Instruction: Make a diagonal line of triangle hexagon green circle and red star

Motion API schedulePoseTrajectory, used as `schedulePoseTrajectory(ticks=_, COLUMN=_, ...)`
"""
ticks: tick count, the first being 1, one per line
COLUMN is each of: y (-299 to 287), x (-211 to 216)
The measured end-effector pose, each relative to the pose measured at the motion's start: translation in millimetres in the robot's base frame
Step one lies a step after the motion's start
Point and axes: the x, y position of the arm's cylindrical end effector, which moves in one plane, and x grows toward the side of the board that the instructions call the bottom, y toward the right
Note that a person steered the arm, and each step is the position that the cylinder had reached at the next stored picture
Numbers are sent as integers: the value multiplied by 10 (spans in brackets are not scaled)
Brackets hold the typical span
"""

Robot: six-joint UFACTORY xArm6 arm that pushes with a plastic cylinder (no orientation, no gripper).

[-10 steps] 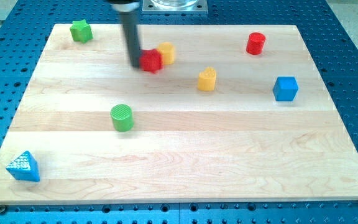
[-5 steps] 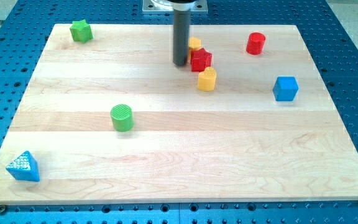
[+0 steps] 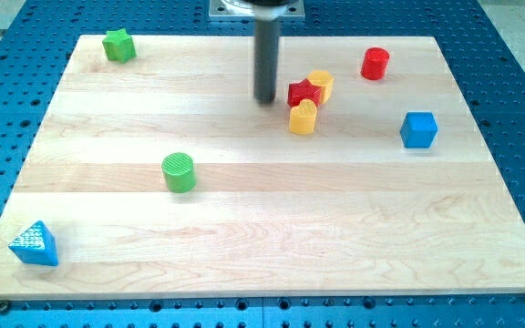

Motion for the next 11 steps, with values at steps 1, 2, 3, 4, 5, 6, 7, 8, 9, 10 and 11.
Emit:
schedulePoseTrajectory(ticks=1, y=-469, x=203)
schedulePoseTrajectory(ticks=2, y=-1313, x=520)
schedulePoseTrajectory(ticks=3, y=-2222, x=933)
schedulePoseTrajectory(ticks=4, y=-2590, x=1577)
schedulePoseTrajectory(ticks=5, y=-2598, x=2234)
schedulePoseTrajectory(ticks=6, y=-2288, x=2374)
schedulePoseTrajectory(ticks=7, y=-2002, x=2098)
schedulePoseTrajectory(ticks=8, y=-1944, x=1712)
schedulePoseTrajectory(ticks=9, y=-1958, x=2150)
schedulePoseTrajectory(ticks=10, y=-2438, x=1801)
schedulePoseTrajectory(ticks=11, y=-2556, x=1360)
